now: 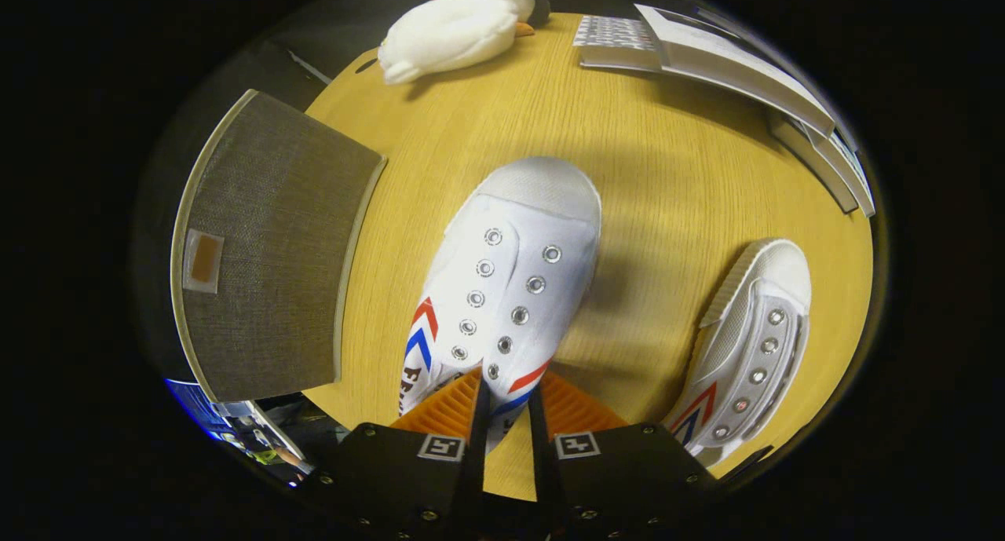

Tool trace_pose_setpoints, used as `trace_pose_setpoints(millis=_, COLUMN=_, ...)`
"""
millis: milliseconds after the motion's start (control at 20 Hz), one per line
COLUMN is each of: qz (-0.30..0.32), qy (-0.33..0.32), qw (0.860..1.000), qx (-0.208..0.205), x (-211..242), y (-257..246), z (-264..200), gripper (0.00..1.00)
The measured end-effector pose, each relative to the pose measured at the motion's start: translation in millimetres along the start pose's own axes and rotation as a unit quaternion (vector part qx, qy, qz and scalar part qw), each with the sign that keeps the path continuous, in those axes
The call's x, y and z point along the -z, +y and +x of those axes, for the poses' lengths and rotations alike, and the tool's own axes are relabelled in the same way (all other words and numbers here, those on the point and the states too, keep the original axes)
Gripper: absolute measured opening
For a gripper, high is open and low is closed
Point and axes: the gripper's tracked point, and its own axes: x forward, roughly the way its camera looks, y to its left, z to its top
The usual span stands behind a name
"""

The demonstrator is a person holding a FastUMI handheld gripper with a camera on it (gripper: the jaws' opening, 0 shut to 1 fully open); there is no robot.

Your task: Open the storage box then place both shoes into the box .Put the left shoe in first, then the right shoe, with the right side of both shoes facing outward in a uniform manner.

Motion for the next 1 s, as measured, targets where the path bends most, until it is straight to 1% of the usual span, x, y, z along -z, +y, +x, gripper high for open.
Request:
trace_pose_setpoints(millis=50, qz=0.018, qy=-0.003, qw=1.000, qx=-0.003, x=-1, y=0, z=2, gripper=0.18)
trace_pose_setpoints(millis=100, qz=0.017, qy=-0.002, qw=1.000, qx=-0.007, x=-1, y=0, z=-1, gripper=0.09)
trace_pose_setpoints(millis=200, qz=0.026, qy=-0.010, qw=1.000, qx=-0.013, x=-3, y=1, z=-8, gripper=0.09)
trace_pose_setpoints(millis=250, qz=0.033, qy=-0.011, qw=0.999, qx=-0.013, x=-2, y=0, z=-9, gripper=0.02)
trace_pose_setpoints(millis=400, qz=0.039, qy=-0.017, qw=0.999, qx=-0.026, x=-10, y=2, z=-11, gripper=0.02)
trace_pose_setpoints(millis=550, qz=0.048, qy=-0.024, qw=0.997, qx=-0.049, x=-19, y=10, z=-31, gripper=0.02)
trace_pose_setpoints(millis=850, qz=0.037, qy=-0.078, qw=0.993, qx=-0.076, x=-32, y=42, z=-119, gripper=0.02)
trace_pose_setpoints(millis=1000, qz=0.029, qy=-0.113, qw=0.989, qx=-0.096, x=-51, y=67, z=-162, gripper=0.02)
